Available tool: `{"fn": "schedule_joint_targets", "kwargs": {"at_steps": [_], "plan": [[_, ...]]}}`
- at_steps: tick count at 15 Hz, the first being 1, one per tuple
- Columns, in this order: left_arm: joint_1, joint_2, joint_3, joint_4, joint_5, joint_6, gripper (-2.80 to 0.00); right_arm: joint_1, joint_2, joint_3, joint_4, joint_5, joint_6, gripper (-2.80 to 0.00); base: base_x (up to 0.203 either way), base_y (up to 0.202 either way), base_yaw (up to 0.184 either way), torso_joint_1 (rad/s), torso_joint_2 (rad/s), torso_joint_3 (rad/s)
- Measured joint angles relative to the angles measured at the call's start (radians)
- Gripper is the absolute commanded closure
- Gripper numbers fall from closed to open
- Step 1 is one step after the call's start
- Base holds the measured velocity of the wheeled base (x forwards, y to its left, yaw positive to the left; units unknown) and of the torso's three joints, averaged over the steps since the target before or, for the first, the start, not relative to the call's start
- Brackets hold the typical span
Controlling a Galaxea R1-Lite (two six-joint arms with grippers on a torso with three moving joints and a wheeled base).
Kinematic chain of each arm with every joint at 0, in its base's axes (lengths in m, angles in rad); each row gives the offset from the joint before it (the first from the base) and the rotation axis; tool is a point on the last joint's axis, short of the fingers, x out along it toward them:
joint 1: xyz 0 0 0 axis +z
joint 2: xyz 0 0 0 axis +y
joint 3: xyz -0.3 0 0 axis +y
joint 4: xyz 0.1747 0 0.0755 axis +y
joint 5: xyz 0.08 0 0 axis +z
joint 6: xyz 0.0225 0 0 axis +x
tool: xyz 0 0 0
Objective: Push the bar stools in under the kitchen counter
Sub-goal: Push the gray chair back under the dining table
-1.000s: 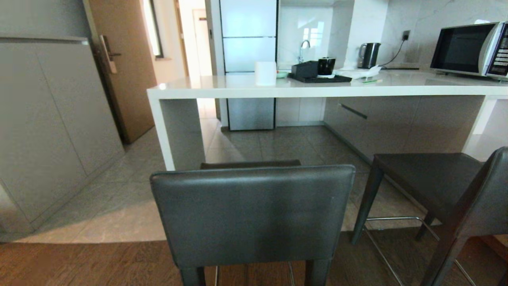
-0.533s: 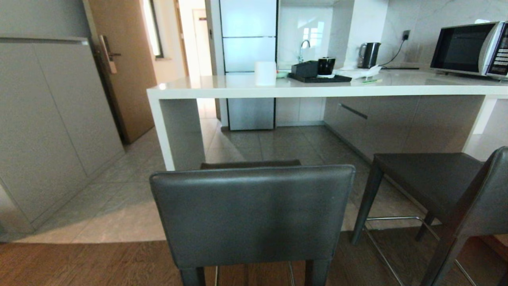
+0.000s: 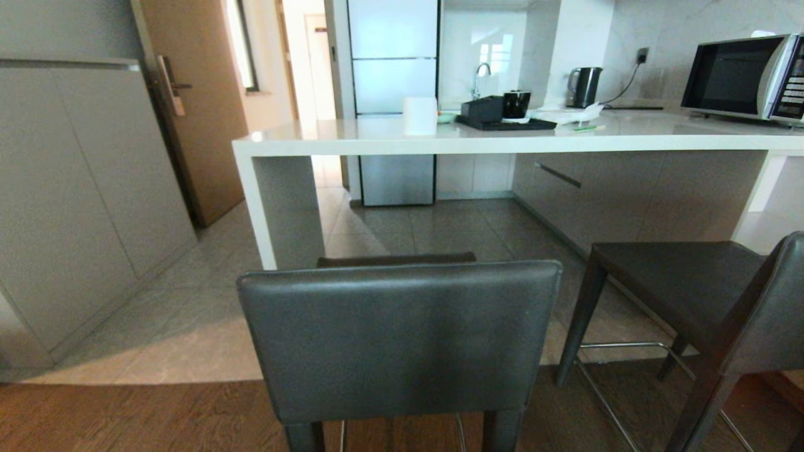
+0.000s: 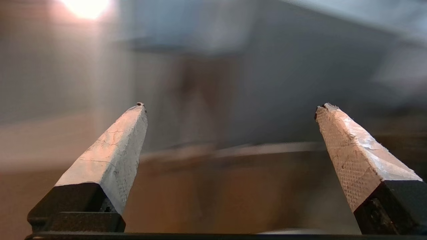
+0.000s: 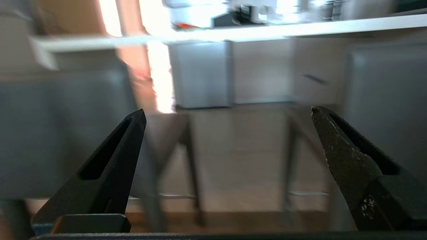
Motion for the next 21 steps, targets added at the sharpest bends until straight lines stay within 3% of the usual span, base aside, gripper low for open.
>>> {"fn": "schedule_joint_targets", "kwargs": {"at_steps": [2, 3, 6, 8, 10, 15, 21], "plan": [[0.0, 0.0, 0.066, -0.018, 0.167, 0.101, -2.8, 0.0, -0.014, 0.1, 0.0, -0.054, -0.108, -2.8, 0.0, 0.0, 0.0, 0.0, 0.0, 0.0], [0.0, 0.0, 0.08, -0.018, 0.195, 0.109, -2.8, 0.001, -0.017, 0.129, 0.013, -0.081, -0.157, -2.8, 0.0, 0.0, 0.0, 0.0, 0.0, 0.0], [0.0, 0.0, 0.094, -0.018, 0.201, 0.168, -2.8, 0.002, -0.023, 0.154, 0.036, -0.09, -0.183, -2.8, 0.0, 0.0, 0.0, 0.0, 0.0, 0.0], [0.0, 0.0, 0.096, -0.005, 0.2, 0.221, -2.8, 0.002, -0.023, 0.156, 0.046, -0.091, -0.108, -2.8, 0.0, 0.0, 0.0, 0.0, 0.0, 0.0], [0.0, 0.0, 0.103, -0.013, 0.194, 0.229, -2.8, 0.002, -0.024, 0.153, 0.138, -0.093, -0.016, -2.8, 0.0, 0.0, 0.0, 0.0, 0.0, 0.0], [0.001, 0.0, 0.105, -0.009, 0.136, 0.28, -2.8, 0.005, -0.024, 0.148, 0.135, -0.089, -0.031, -2.8, 0.0, 0.0, 0.0, 0.0, 0.0, 0.0], [-0.001, 0.0, 0.107, -0.01, 0.136, 0.266, -2.8, 0.005, -0.024, 0.157, 0.111, -0.087, -0.032, -2.8, 0.0, 0.0, 0.0, 0.0, 0.0, 0.0]]}}
